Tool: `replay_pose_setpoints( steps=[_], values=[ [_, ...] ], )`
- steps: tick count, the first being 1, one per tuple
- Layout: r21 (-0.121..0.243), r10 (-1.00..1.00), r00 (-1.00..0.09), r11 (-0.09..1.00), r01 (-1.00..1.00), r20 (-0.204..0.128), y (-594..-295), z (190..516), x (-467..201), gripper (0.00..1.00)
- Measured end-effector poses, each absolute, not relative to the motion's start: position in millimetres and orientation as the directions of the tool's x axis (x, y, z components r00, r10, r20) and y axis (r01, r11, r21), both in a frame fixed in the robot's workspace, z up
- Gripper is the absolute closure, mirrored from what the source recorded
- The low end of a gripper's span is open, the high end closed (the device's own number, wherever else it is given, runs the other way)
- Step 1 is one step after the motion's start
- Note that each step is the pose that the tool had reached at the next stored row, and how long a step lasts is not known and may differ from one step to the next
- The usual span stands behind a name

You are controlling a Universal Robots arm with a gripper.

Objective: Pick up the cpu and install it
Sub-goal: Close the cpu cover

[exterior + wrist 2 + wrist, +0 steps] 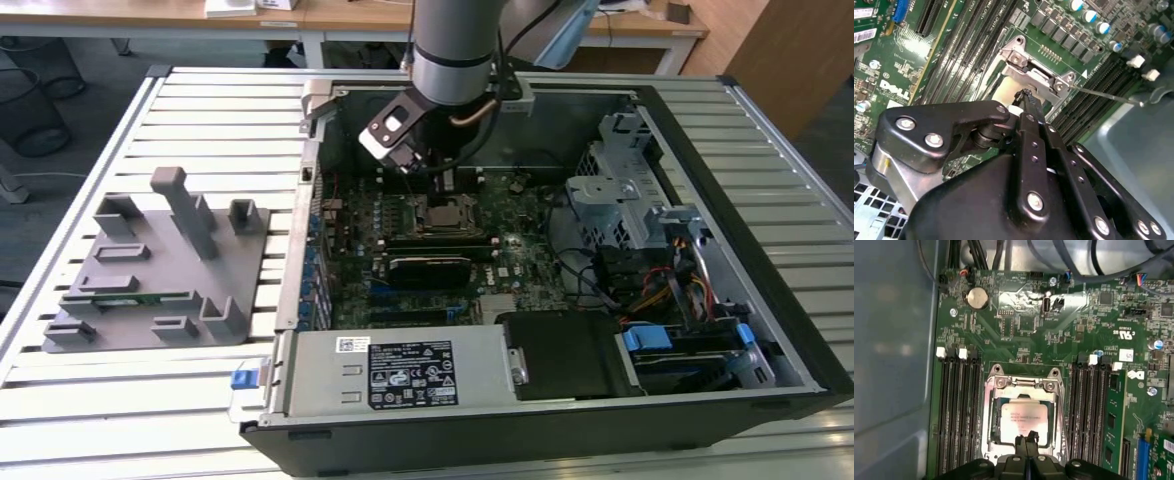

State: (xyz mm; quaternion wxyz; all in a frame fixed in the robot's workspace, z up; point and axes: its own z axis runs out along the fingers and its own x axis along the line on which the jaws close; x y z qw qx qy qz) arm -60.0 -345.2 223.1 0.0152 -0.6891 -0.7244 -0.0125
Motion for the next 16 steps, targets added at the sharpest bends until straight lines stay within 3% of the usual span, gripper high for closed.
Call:
replay_pose_setpoints(
  steps=[16],
  values=[
    [-0.003, 0.997, -0.059, 0.059, 0.998, 0.039, -345, 202, -74, 0.89]
  ],
)
